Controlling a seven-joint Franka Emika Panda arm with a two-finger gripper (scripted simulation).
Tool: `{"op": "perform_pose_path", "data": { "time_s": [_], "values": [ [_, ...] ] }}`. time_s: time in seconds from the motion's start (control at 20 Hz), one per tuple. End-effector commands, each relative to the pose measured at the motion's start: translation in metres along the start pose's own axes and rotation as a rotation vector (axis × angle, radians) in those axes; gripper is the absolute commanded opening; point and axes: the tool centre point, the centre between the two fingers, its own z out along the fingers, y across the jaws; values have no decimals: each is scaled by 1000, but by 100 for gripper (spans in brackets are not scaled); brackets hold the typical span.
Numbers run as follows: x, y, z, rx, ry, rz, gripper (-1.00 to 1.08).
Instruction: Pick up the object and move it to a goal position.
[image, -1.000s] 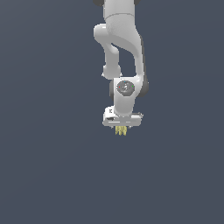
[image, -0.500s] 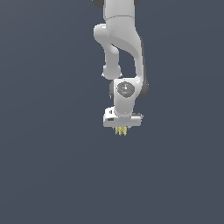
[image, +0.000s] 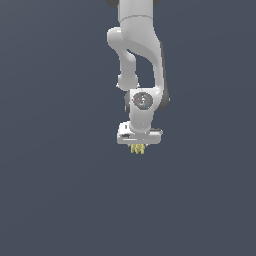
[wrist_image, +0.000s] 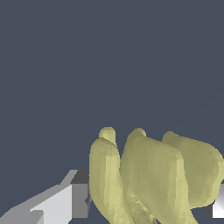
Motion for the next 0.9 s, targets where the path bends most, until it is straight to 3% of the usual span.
{"op": "perform_pose_path", "data": {
  "time_s": [0.0, 0.4, 0.85],
  "values": [
    [-1, 4, -6, 0, 1, 0, -100],
    [-12, 26, -46, 0, 1, 0, -100],
    [-34, 72, -127, 1, 1, 1, -100]
  ]
}}
